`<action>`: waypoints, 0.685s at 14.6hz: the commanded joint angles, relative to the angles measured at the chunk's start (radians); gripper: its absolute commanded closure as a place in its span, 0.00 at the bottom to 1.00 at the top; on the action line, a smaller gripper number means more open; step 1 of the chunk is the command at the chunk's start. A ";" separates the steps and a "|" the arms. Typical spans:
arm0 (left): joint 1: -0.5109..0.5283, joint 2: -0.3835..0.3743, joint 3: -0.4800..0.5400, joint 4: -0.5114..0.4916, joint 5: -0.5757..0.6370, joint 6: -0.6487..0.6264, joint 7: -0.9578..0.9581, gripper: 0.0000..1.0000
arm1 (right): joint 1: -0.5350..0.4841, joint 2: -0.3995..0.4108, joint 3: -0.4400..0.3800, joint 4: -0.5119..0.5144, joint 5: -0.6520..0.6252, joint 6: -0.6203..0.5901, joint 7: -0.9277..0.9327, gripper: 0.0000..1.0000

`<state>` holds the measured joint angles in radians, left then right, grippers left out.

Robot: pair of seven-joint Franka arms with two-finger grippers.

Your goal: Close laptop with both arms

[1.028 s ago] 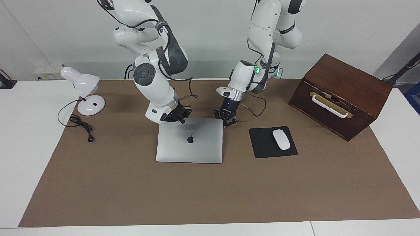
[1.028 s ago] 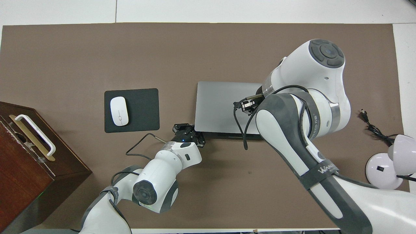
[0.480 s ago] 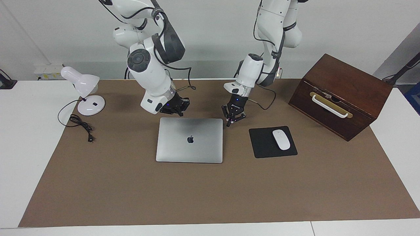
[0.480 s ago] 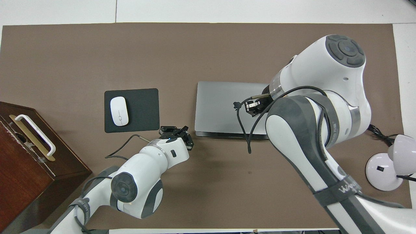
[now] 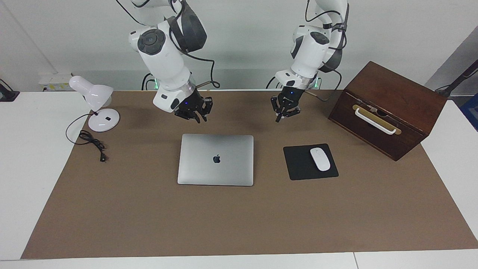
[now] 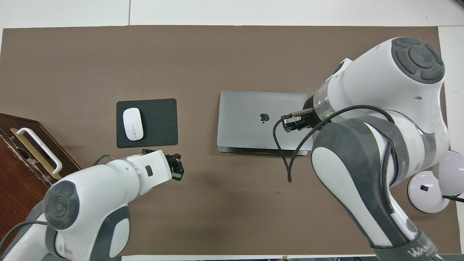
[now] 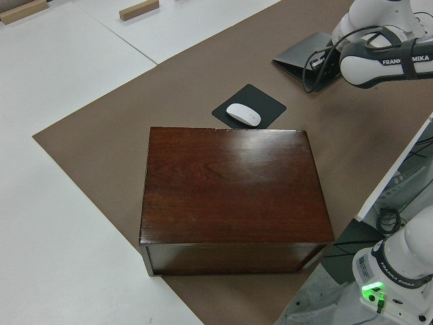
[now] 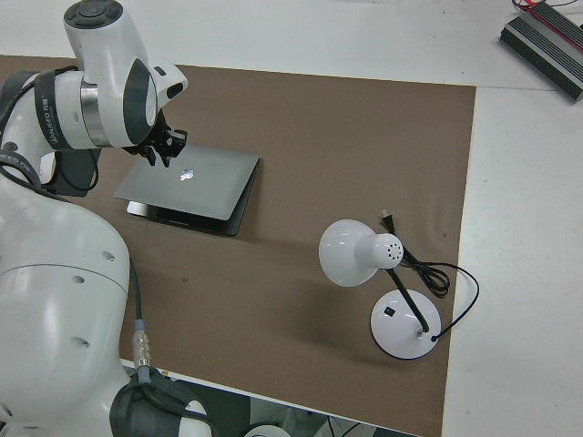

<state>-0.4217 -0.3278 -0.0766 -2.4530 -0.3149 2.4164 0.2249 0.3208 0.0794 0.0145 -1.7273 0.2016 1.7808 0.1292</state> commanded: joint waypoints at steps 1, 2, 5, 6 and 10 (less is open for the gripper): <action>0.107 -0.045 -0.005 0.113 0.022 -0.251 0.010 1.00 | -0.008 -0.030 0.007 -0.006 -0.045 -0.026 0.020 0.00; 0.135 -0.046 -0.005 0.153 0.032 -0.329 0.010 1.00 | -0.008 -0.039 0.005 -0.005 -0.062 -0.030 0.020 0.00; 0.192 -0.045 -0.005 0.264 0.105 -0.498 0.007 1.00 | -0.009 -0.072 0.007 0.003 -0.129 -0.063 0.018 0.00; 0.211 -0.045 -0.005 0.288 0.115 -0.537 0.004 1.00 | -0.012 -0.075 0.004 0.015 -0.129 -0.093 0.018 0.00; 0.306 -0.047 -0.005 0.363 0.141 -0.649 -0.003 0.00 | -0.074 -0.081 0.007 0.083 -0.133 -0.188 0.009 0.00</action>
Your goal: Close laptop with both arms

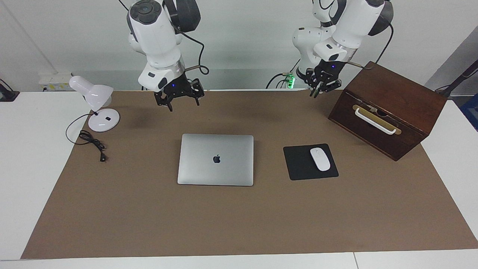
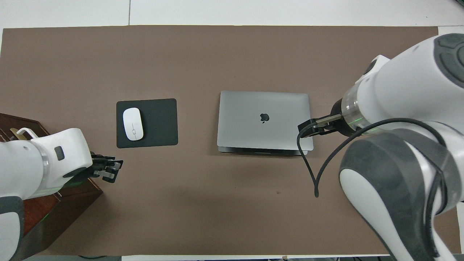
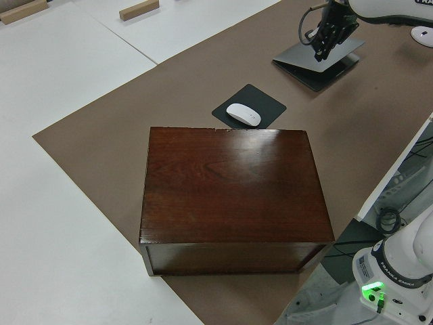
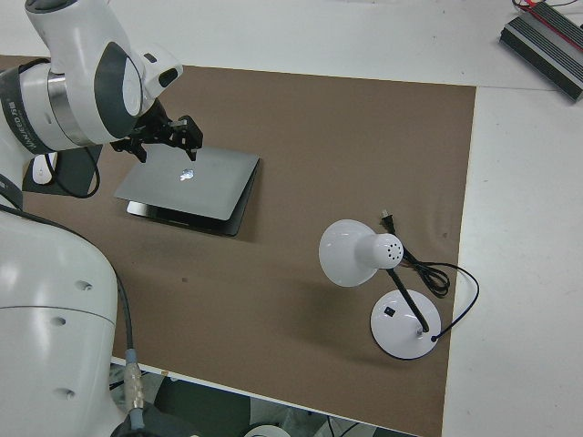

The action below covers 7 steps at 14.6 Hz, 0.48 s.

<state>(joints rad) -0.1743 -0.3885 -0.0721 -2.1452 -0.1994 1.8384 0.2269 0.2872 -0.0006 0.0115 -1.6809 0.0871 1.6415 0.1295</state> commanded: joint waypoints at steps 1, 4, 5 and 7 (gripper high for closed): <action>0.099 0.014 -0.009 0.080 0.028 -0.099 0.002 0.00 | -0.048 -0.018 0.010 0.036 -0.021 -0.058 0.007 0.00; 0.220 0.016 -0.009 0.137 0.028 -0.149 0.006 0.00 | -0.051 -0.048 0.015 0.033 -0.075 -0.092 0.001 0.00; 0.243 0.014 -0.008 0.142 0.028 -0.157 0.005 0.00 | -0.065 -0.053 0.019 0.032 -0.075 -0.106 -0.008 0.00; 0.266 0.014 -0.008 0.143 0.066 -0.156 0.005 0.00 | -0.129 -0.062 0.060 0.032 -0.075 -0.114 -0.045 0.00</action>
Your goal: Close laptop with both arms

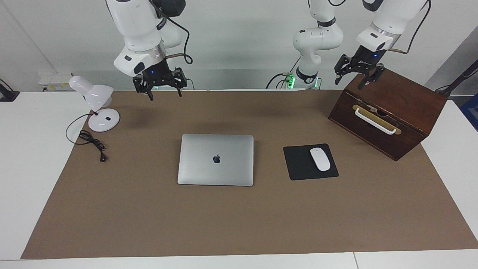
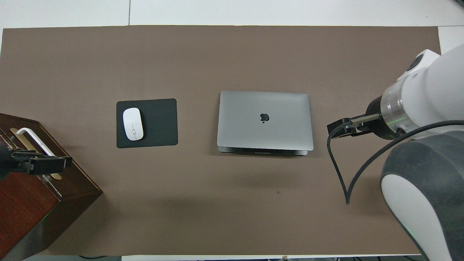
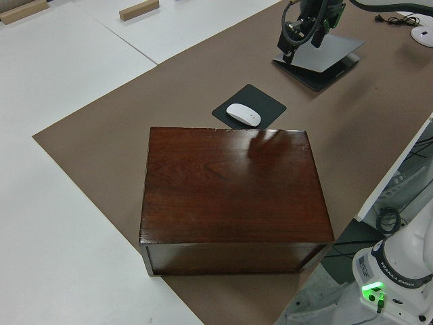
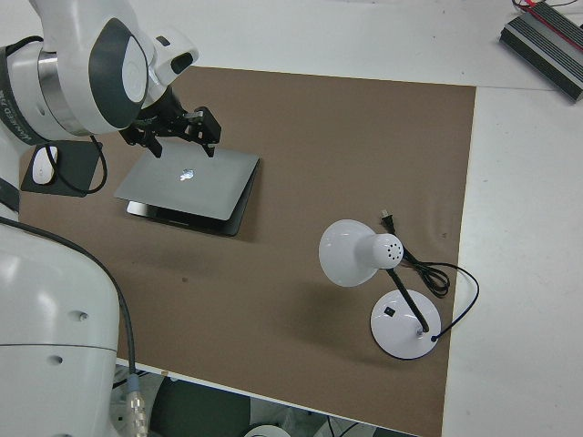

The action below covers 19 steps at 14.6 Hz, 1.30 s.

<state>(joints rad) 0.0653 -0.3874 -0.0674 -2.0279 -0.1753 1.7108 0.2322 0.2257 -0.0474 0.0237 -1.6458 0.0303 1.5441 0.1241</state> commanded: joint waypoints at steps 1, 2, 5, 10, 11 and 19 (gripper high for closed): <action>0.027 0.015 -0.014 0.031 0.062 -0.023 -0.002 0.00 | -0.106 -0.022 0.074 -0.003 -0.018 -0.021 -0.049 0.00; 0.028 0.018 -0.014 0.041 0.079 -0.014 -0.011 0.00 | -0.115 -0.019 0.079 -0.002 -0.018 -0.022 -0.052 0.00; 0.065 0.045 -0.015 0.095 0.079 -0.031 -0.013 0.00 | -0.134 0.033 0.067 0.020 -0.024 0.001 -0.060 0.00; 0.094 0.131 -0.014 0.182 0.080 -0.094 -0.013 0.00 | -0.163 0.083 0.068 0.086 -0.026 -0.007 -0.103 0.00; 0.094 0.149 -0.014 0.198 0.082 -0.103 -0.013 0.00 | -0.164 0.078 0.068 0.078 -0.026 -0.009 -0.103 0.00; 0.096 0.283 -0.014 0.287 0.105 -0.100 -0.017 0.00 | -0.161 0.070 0.064 0.072 -0.066 -0.041 -0.103 0.00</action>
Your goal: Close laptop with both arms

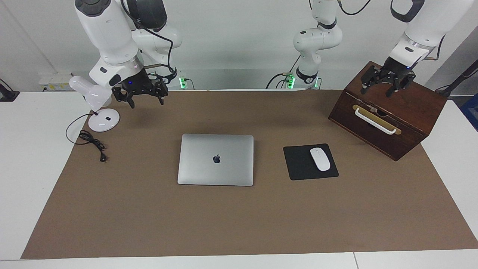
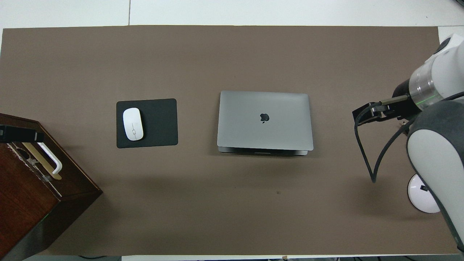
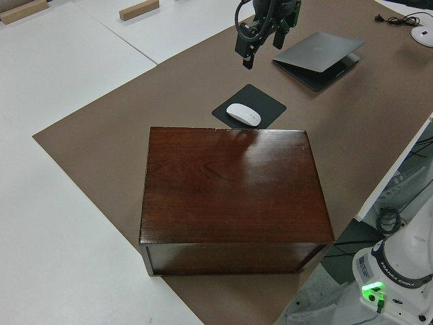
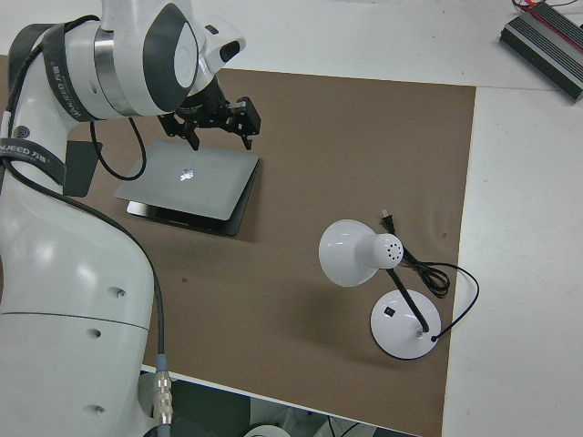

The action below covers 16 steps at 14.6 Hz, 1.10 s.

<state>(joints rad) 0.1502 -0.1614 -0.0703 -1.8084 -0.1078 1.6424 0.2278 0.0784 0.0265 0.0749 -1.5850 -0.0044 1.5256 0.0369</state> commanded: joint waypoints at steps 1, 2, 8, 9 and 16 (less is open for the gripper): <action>0.009 0.060 -0.011 0.072 0.042 -0.033 -0.015 0.00 | -0.020 -0.005 0.014 0.013 -0.031 -0.030 -0.015 0.00; 0.011 0.062 -0.011 0.080 0.042 -0.042 -0.019 0.00 | -0.038 -0.005 0.019 0.017 -0.031 -0.031 -0.017 0.00; 0.008 0.123 -0.014 0.230 0.089 -0.191 -0.071 0.00 | -0.034 -0.008 -0.029 0.052 -0.014 -0.056 -0.020 0.00; 0.008 0.123 -0.014 0.228 0.089 -0.188 -0.073 0.00 | -0.017 -0.008 -0.062 0.053 -0.011 -0.058 -0.019 0.00; 0.009 0.123 -0.013 0.228 0.091 -0.187 -0.073 0.00 | -0.012 -0.003 -0.138 0.077 -0.008 -0.088 -0.065 0.00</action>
<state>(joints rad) 0.1503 -0.0564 -0.0726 -1.6152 -0.0429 1.4819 0.1693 0.0606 0.0208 -0.0583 -1.5268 -0.0192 1.4558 -0.0126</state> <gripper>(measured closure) 0.000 0.000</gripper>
